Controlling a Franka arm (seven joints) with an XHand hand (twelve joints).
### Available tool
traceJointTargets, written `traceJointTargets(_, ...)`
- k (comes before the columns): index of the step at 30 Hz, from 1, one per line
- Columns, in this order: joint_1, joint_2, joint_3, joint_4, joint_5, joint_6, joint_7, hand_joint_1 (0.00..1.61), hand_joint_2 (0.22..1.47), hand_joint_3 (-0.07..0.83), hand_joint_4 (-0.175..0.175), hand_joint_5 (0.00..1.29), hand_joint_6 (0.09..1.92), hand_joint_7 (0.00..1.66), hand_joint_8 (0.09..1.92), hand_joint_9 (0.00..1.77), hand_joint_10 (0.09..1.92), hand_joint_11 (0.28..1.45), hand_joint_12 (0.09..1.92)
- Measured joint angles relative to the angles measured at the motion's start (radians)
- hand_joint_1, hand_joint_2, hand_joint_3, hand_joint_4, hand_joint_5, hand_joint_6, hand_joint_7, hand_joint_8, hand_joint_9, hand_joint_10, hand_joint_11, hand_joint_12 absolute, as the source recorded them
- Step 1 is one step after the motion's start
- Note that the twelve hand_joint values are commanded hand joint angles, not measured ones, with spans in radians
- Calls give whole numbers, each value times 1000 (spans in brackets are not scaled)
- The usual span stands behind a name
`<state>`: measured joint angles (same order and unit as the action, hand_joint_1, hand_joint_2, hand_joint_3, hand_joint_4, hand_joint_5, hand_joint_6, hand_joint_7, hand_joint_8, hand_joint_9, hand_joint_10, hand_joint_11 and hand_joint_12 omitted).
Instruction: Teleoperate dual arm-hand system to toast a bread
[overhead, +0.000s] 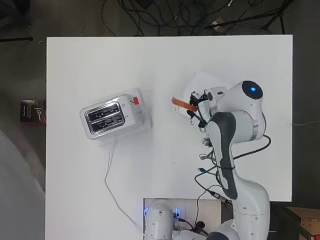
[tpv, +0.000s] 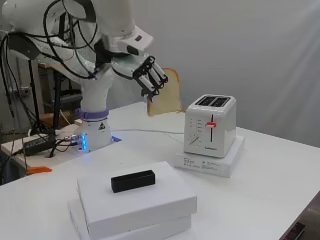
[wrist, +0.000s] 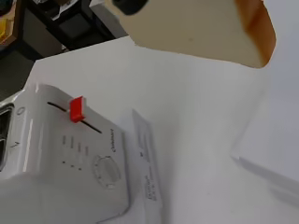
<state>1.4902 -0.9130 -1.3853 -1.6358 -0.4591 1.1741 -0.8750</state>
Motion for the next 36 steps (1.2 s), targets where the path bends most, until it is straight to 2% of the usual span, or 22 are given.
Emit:
traceJointTargets(3, 66, 10, -8, 28, 68, -2, 46, 1208, 1215, 0, -161, 637, 1359, 961, 1168, 1163, 701, 648, 841)
traceJointTargets(5, 115, 16, 4, 34, 89, 17, 58, 1214, 1208, -1, -170, 640, 1338, 983, 1132, 1207, 529, 657, 727)
traceJointTargets(7, 153, 25, 43, -4, 77, 52, 40, 1214, 1210, -2, -174, 630, 1333, 989, 1122, 1261, 352, 677, 525)
traceJointTargets(8, 165, 29, 64, -37, 60, 80, 26, 1082, 1234, 0, -49, 645, 1369, 1014, 879, 1276, 275, 689, 437)
traceJointTargets(9, 177, 34, 88, -76, 41, 112, 11, 978, 1251, 0, 52, 660, 1393, 1070, 593, 1290, 205, 706, 369)
traceJointTargets(10, 193, 41, 114, -126, 21, 148, -4, 917, 1260, 0, 113, 673, 1403, 1128, 362, 1305, 146, 724, 319)
traceJointTargets(12, 231, 50, 144, -213, -1, 192, -22, 1120, 1181, 10, -66, 724, 1281, 1136, 648, 1370, 87, 760, 304)
traceJointTargets(13, 255, 52, 145, -246, -5, 199, -30, 1180, 1164, 3, -120, 735, 1242, 1130, 757, 1410, 87, 758, 372)
traceJointTargets(14, 290, 55, 137, -270, -5, 199, -43, 1213, 1154, 0, -148, 744, 1214, 1128, 817, 1438, 87, 741, 453)
traceJointTargets(15, 328, 58, 122, -273, -5, 194, -55, 1230, 1146, 0, -163, 752, 1194, 1130, 844, 1455, 87, 723, 519)
traceJointTargets(17, 411, 64, 86, -234, -2, 182, -70, 1243, 1139, 1, -173, 759, 1178, 1133, 859, 1462, 87, 694, 575)
traceJointTargets(18, 455, 67, 70, -200, -1, 177, -75, 1245, 1140, 0, -175, 757, 1182, 1132, 862, 1456, 87, 686, 548)
traceJointTargets(23, 627, 82, 3, -13, -17, 164, -92, 1245, 1138, 2, -175, 753, 1216, 1141, 824, 1417, 87, 738, 278)
traceJointTargets(27, 732, 81, -43, -4, -18, 163, -87, 1245, 1139, -1, -175, 756, 1207, 1135, 840, 1406, 87, 755, 179)
traceJointTargets(36, 778, 38, -129, 17, 16, 176, -127, 1250, 1131, 0, -175, 776, 1161, 1146, 838, 1434, 87, 795, 154)
